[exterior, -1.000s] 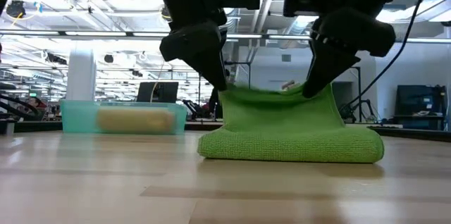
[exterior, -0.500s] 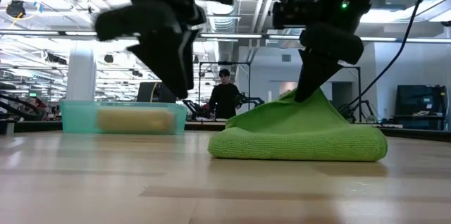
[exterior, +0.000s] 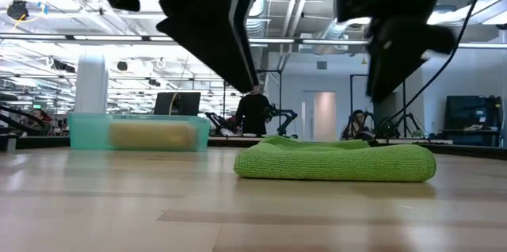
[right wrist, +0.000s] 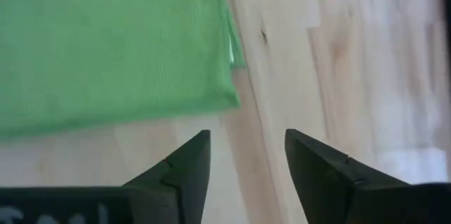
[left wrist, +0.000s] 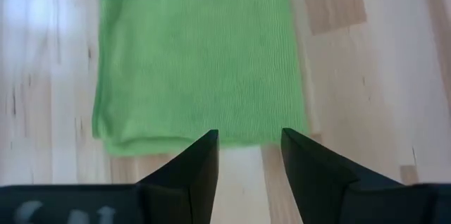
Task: Roll microfiber towels into tight, uniform cylinder then place into a basket
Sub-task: Roll the green towel
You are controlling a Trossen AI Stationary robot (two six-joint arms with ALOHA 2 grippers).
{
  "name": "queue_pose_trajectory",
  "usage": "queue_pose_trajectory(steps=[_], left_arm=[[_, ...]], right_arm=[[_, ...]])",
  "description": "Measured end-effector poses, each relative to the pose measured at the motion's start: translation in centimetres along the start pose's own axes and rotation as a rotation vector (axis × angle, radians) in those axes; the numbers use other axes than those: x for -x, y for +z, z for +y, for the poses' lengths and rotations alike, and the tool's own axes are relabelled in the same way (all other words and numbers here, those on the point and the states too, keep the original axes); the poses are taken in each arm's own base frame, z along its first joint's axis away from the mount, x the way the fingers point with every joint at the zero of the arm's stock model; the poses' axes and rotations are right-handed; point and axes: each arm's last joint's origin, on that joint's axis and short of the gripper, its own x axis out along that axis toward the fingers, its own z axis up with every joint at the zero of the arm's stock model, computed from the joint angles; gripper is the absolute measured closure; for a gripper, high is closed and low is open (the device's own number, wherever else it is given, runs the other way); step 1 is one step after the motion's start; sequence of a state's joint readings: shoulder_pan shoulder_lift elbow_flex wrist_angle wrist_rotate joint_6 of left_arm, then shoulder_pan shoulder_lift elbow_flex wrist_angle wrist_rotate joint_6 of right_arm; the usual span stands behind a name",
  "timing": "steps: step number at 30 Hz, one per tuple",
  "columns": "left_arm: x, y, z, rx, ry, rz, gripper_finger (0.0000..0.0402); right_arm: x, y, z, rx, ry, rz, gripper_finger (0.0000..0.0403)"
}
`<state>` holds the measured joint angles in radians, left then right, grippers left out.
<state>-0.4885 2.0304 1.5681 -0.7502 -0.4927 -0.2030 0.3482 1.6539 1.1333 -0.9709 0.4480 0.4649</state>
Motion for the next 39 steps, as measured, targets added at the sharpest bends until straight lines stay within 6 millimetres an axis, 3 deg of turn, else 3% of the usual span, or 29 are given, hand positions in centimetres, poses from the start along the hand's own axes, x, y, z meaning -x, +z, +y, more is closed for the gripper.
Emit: queue_pose_trajectory(steps=[8,12,16,22,31,39], left_arm=[[-0.1,0.5,0.1,-0.002,-0.003,-0.045,0.0254],[0.1,0.7,-0.2,-0.023,-0.004,-0.072,0.0254],[0.1,0.9,-0.2,-0.023,-0.006,-0.086,0.0254],[-1.0,0.4,-0.6,-0.030,-0.008,-0.127,0.0254],[-3.1,-1.3,-1.2,-0.061,-0.016,-0.170,0.0254],[-4.9,-3.2,-1.5,-0.047,-0.054,-0.182,0.0254]], right_arm=[[6.2,-4.1,1.4,0.017,-0.060,-0.216,0.0211],[7.2,-6.9,2.6,0.004,-0.036,-0.352,0.0221],[6.3,-9.0,4.1,-0.012,0.042,-0.439,0.0228],[4.0,-10.0,7.4,0.069,0.148,-0.551,0.0228],[0.9,-8.9,12.1,0.234,0.158,-0.646,0.0230],[-2.0,-7.8,13.6,0.311,0.129,-0.661,0.0230]])
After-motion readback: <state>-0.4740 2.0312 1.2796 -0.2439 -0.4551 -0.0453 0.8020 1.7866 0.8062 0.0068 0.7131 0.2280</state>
